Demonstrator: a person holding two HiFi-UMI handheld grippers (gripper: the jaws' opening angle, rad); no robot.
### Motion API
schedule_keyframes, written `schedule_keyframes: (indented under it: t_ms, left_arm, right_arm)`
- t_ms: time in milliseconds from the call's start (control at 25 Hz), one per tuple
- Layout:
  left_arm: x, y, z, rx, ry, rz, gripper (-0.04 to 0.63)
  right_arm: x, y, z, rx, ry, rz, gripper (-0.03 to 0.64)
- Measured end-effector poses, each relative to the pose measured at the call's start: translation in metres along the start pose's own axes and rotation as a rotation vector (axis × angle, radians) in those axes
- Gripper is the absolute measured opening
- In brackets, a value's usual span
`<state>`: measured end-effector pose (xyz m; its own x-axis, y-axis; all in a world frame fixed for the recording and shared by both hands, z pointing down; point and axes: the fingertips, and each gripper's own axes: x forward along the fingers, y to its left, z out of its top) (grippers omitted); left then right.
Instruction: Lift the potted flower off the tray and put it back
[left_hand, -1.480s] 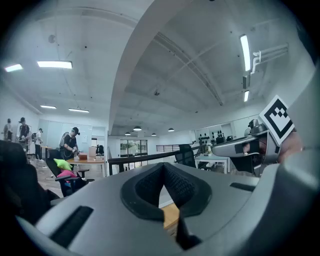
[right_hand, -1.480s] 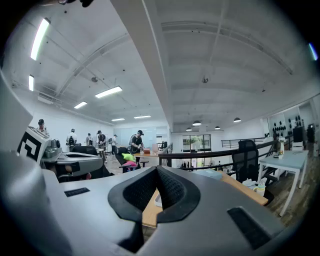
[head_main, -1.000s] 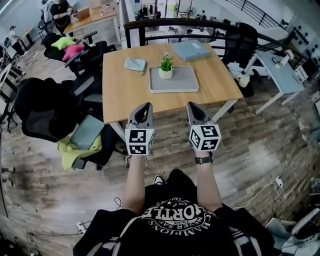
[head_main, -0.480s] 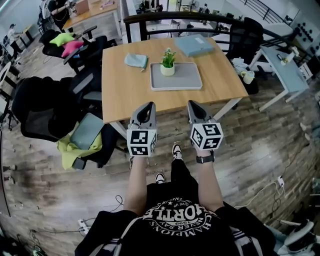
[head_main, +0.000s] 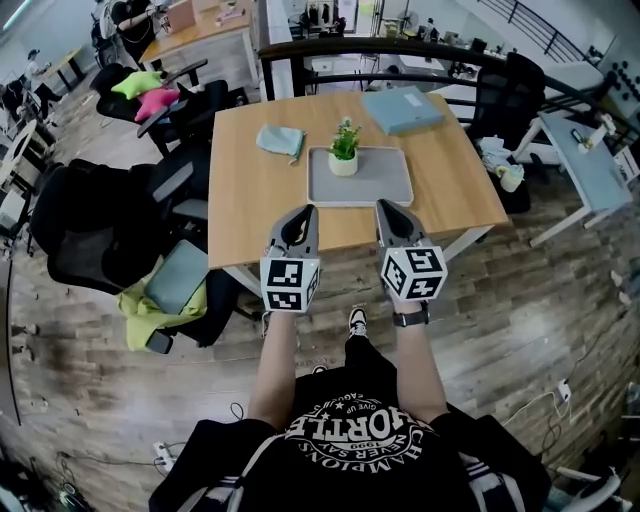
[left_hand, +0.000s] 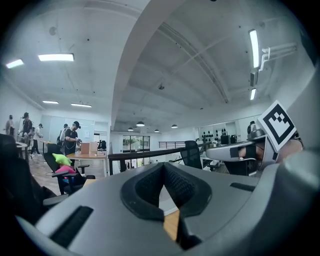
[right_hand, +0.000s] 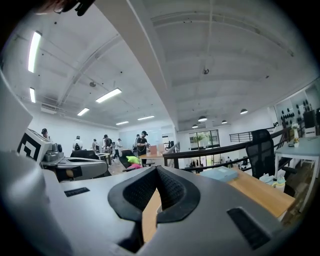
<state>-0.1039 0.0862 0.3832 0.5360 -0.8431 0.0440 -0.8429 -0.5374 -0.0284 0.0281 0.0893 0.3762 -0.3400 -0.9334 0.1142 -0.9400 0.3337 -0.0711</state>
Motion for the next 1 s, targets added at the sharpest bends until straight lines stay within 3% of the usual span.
schedule_keyframes:
  t_ms: [440, 1000]
  left_arm:
    - [0.078, 0.012, 0.016, 0.044, 0.002, 0.004, 0.018]
    - [0.159, 0.021, 0.025, 0.044, 0.000, 0.021, 0.018]
  right_arm:
    - [0.062, -0.046, 0.020, 0.009, -0.026, 0.038, 0.017]
    - [0.118, -0.102, 0.041, -0.006, -0.040, 0.070, 0.017]
